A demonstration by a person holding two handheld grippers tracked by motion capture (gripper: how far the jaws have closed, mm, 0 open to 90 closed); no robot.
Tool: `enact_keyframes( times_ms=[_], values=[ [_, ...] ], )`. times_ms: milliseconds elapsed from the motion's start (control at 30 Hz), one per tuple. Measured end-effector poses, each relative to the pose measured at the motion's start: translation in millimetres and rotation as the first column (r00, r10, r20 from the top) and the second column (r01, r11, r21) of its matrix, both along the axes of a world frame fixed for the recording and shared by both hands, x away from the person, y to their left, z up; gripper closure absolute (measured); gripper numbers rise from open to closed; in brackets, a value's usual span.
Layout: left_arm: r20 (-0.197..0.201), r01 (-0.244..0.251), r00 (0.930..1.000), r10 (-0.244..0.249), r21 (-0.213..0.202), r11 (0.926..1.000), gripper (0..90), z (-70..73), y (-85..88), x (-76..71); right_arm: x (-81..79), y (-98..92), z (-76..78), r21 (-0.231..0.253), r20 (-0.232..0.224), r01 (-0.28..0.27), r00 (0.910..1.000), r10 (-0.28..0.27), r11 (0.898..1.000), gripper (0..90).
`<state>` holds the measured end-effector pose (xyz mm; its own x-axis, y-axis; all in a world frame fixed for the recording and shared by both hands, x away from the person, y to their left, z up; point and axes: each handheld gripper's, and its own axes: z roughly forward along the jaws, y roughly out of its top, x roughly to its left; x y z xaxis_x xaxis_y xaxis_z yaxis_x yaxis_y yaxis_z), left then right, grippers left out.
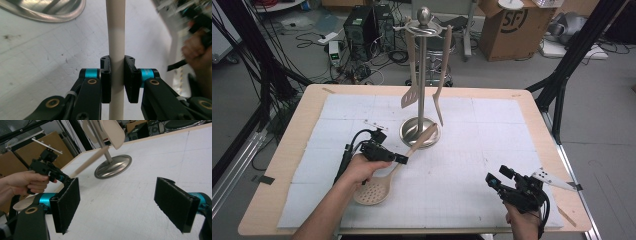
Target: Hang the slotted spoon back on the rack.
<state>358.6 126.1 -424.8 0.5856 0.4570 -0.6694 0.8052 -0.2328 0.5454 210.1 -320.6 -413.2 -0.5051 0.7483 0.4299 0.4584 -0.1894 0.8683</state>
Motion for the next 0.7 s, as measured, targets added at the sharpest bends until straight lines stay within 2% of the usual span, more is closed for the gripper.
enact_keyframes(
  times_ms=[133, 200, 333, 400, 467, 533, 700],
  values=[
    [0.020, -0.042, 0.9989, 0.043, -0.077, 0.9961, 78.2, 8.1, 14.8, -2.3, 0.6, 1.7, -0.1, -0.005, -0.001, -0.002, 1.0000, 0.002, 1.000, 19.8],
    [0.023, -0.055, 0.9980, 0.058, -0.134, 0.9895, 78.1, 10.6, 21.0, -2.9, 0.7, 2.1, 0.0, -0.007, 0.000, -0.002, 1.0000, 0.002, 1.000, 19.8],
    [0.039, -0.094, 0.9939, 0.103, -0.191, 0.9770, 78.1, 15.8, 32.6, -4.4, -0.2, 2.2, 0.1, -0.006, 0.000, -0.002, 1.0000, 0.002, 1.000, 19.8],
    [0.060, -0.105, 0.9909, 0.120, -0.215, 0.9710, 78.1, 18.3, 37.7, -6.2, -0.7, 1.5, 0.0, -0.006, 0.000, -0.001, 1.0000, 0.001, 1.000, 19.8],
    [0.081, -0.117, 0.9867, 0.141, -0.247, 0.9620, 78.1, 20.3, 41.2, -9.2, -1.0, 0.6, -0.3, -0.008, 0.000, 0.001, 1.0000, -0.001, 1.000, 19.8],
    [0.100, -0.116, 0.9832, 0.153, -0.304, 0.9455, 78.0, 21.9, 44.8, -12.1, -0.7, 0.1, -0.5, -0.008, 0.002, 0.003, 1.0000, -0.003, 1.000, 19.8],
    [0.170, -0.139, 0.9617, 0.215, -0.374, 0.9170, 78.0, 28.9, 49.4, -17.9, -1.2, 1.3, -0.2, -0.006, -0.003, 0.001, 1.0000, -0.001, 1.000, 19.8]
  ],
)
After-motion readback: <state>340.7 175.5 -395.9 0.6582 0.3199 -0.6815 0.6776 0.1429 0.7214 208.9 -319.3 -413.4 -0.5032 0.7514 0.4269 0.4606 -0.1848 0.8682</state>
